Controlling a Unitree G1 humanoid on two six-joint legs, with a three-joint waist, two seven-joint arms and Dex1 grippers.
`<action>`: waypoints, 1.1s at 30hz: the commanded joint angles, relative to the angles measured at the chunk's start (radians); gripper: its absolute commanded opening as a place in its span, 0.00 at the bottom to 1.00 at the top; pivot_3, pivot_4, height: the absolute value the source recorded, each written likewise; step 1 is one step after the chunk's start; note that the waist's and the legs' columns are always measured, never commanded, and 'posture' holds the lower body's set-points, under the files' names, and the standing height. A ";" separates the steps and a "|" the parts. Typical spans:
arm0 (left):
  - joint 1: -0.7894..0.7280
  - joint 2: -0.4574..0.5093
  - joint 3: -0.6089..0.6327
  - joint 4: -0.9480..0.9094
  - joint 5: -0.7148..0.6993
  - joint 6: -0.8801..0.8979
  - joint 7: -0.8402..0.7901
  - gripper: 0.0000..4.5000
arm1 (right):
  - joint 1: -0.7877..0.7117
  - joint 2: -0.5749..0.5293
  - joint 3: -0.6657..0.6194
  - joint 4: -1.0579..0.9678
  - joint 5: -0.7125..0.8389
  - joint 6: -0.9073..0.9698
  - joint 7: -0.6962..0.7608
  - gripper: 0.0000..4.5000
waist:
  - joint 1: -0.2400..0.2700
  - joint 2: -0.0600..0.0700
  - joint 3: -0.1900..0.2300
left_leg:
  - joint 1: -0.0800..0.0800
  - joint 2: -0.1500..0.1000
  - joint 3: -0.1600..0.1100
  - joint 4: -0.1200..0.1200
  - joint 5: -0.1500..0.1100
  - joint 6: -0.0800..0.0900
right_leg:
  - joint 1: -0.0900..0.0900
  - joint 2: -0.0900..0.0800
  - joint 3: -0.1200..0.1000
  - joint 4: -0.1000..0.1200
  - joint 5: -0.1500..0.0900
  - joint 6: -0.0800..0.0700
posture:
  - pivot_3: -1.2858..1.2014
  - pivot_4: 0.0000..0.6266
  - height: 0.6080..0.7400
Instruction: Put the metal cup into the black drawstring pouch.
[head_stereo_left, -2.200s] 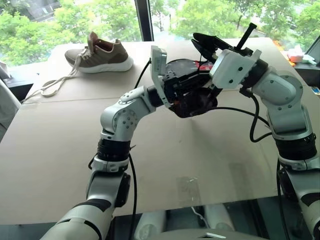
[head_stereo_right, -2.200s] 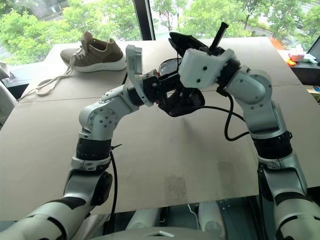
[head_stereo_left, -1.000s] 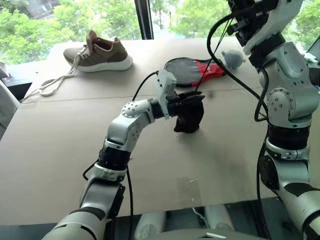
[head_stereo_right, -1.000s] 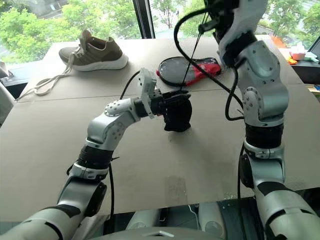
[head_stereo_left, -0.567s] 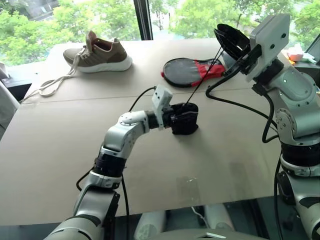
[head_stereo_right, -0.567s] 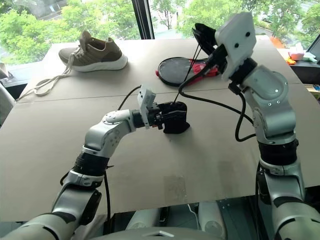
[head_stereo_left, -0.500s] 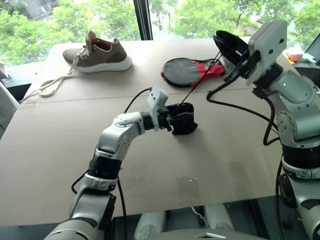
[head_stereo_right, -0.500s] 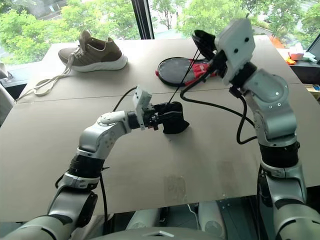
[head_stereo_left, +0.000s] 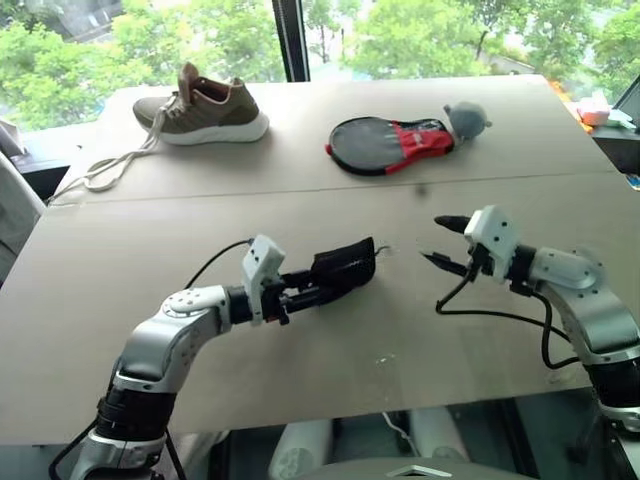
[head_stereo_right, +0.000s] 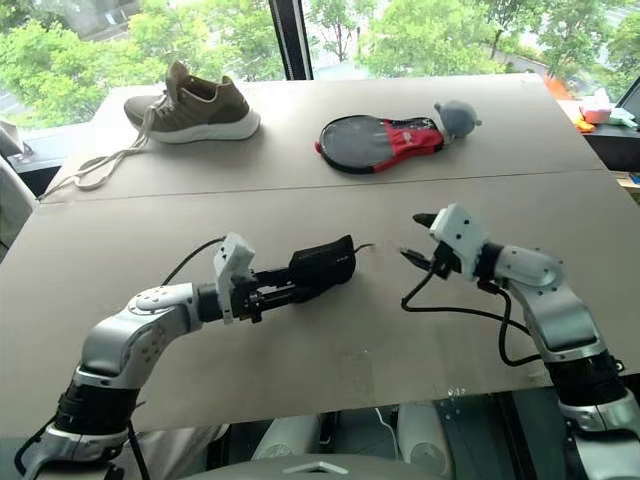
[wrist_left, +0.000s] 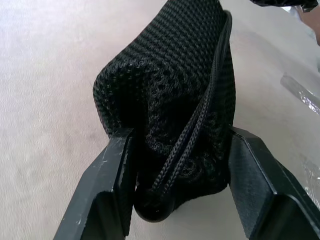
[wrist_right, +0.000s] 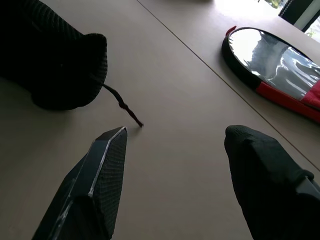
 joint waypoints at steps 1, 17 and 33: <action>0.053 0.016 0.080 -0.017 -0.003 -0.038 0.019 0.57 | 0.069 -0.008 -0.076 -0.025 0.079 -0.057 0.064 0.70 | -0.001 0.000 0.000 | 0.000 0.000 0.000 0.000 0.000 0.000 | 0.000 0.000 0.000 0.000 0.000 0.000 | 0.52 0.24 0.97; 0.087 0.005 0.308 -0.037 -0.118 -0.085 0.086 0.57 | 0.106 0.031 -0.131 0.079 0.135 -0.154 0.129 0.70 | 0.000 0.000 0.000 | 0.001 0.000 0.000 0.000 0.000 -0.001 | 0.001 0.000 0.000 0.000 0.000 0.000 | 0.52 0.24 0.97; 0.328 0.021 0.247 -0.034 0.062 -0.343 0.004 0.57 | 0.229 0.034 -0.252 0.258 0.269 -0.263 0.356 0.70 | 0.005 0.000 0.000 | 0.008 0.001 0.001 -0.001 -0.001 0.001 | 0.008 -0.001 0.001 -0.001 -0.001 -0.001 | 0.52 0.24 0.97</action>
